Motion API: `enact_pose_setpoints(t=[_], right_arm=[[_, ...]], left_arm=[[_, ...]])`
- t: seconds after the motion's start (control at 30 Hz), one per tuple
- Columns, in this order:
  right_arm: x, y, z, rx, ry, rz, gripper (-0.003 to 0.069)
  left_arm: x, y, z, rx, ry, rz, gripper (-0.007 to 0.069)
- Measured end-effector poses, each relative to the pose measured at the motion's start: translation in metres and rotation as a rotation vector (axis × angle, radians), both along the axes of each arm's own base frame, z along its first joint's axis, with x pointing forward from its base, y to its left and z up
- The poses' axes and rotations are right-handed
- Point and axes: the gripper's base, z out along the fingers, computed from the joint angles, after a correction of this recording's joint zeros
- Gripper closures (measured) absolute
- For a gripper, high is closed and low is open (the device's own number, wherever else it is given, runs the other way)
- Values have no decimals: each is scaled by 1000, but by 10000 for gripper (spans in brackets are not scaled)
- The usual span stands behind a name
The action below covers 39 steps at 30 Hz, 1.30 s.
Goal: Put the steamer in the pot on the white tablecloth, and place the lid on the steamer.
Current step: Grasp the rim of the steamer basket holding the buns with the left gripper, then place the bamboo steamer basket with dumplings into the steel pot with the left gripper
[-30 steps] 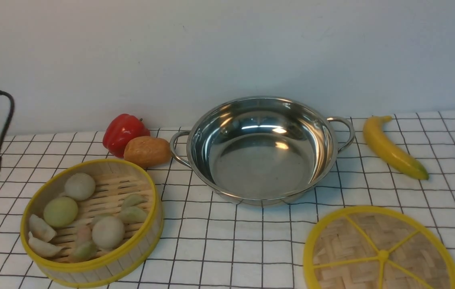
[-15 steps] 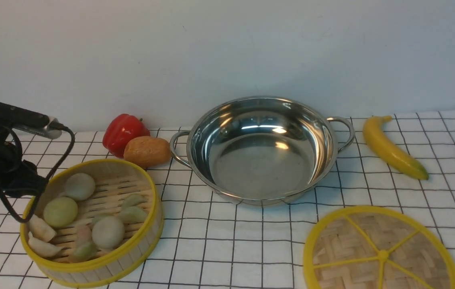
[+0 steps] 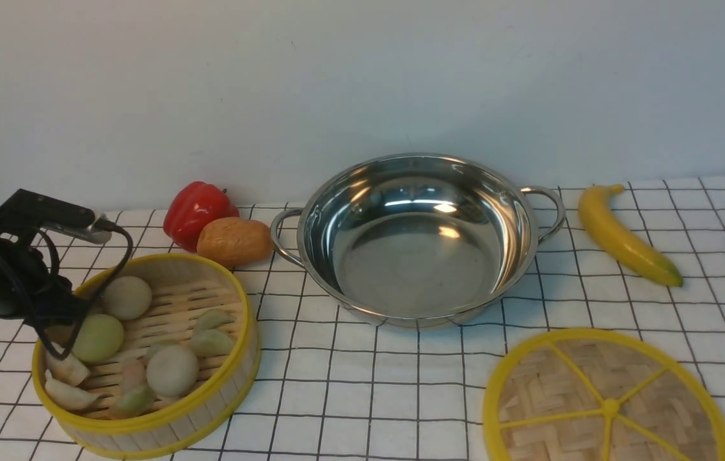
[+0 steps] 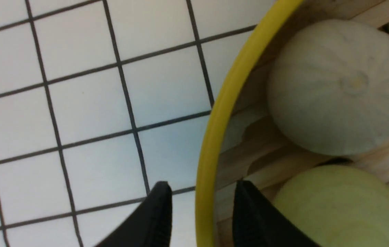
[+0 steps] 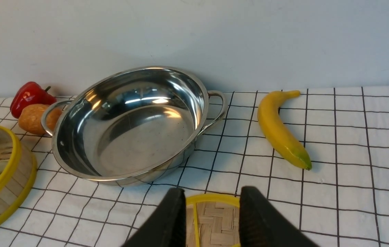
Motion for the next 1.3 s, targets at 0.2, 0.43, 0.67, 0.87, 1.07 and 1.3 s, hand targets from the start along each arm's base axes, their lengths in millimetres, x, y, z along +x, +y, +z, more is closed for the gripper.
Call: enact_pose_setpoints(t=[0.2, 0.43, 0.67, 0.87, 1.07, 1.3], right_arm=[[0, 1, 0, 12, 3, 7, 419], [0, 4, 1, 50, 1, 22, 419], [0, 4, 1, 63, 1, 27, 419], [-1, 5, 1, 62, 7, 29, 419], [-1, 5, 0, 64, 13, 33, 419], [-2, 5, 0, 65, 23, 38, 419]], left_arm=[[5, 2, -21, -7, 29, 8, 386], [8, 2, -19, -55, 48, 105, 591], [17, 11, 8, -3, 110, 117, 595], [30, 32, 67, 118, 132, 173, 595], [42, 13, 112, -28, 64, 172, 595], [62, -64, 140, -215, -24, 37, 595]])
